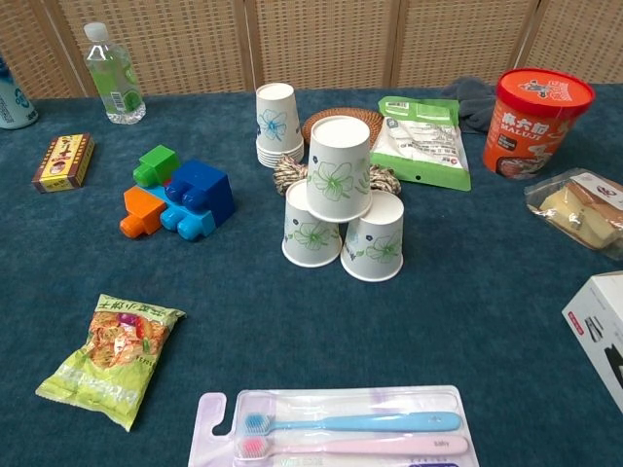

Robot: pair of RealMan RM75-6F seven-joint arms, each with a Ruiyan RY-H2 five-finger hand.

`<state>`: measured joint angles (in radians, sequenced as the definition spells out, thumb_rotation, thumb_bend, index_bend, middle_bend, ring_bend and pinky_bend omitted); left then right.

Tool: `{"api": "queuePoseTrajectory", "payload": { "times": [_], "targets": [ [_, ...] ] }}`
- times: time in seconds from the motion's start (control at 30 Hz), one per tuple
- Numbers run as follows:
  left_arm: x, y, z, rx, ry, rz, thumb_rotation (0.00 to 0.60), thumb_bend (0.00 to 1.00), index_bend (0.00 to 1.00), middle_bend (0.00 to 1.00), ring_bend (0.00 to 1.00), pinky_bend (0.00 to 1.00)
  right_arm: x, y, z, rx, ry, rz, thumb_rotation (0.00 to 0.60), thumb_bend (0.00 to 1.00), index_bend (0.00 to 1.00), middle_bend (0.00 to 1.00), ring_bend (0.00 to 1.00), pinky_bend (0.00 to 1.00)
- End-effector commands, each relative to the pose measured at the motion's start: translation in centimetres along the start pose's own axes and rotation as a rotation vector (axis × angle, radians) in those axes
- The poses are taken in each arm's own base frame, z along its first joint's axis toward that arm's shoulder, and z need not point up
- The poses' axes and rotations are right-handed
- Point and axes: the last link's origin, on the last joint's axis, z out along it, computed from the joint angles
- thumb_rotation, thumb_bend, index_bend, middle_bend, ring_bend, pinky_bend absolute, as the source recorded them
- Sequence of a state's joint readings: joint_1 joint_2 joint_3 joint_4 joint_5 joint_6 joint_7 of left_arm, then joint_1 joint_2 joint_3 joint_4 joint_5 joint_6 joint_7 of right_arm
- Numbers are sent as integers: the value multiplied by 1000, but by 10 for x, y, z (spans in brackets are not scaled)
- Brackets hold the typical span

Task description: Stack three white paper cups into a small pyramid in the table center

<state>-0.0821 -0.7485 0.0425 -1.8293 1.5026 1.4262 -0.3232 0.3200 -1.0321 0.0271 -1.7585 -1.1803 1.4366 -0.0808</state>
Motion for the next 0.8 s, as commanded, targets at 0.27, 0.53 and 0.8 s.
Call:
{"api": "queuePoseTrajectory", "payload": {
  "times": [0.27, 0.53, 0.8],
  "targets": [
    [-6, -5, -17, 24, 4, -35, 600, 451, 0, 0, 0, 0, 5, 20, -23, -79, 53, 0, 600, 504, 155, 89, 0, 100],
    [-5, -5, -21, 4, 16, -43, 600, 452, 0, 0, 0, 0, 11, 23, -32, -81, 80, 11, 600, 503, 146, 80, 0, 101],
    [-4, -8, -21, 1, 19, -47, 600, 451, 0, 0, 0, 0, 12, 23, -36, -85, 94, 17, 600, 504, 142, 74, 0, 100]
  ]
}}
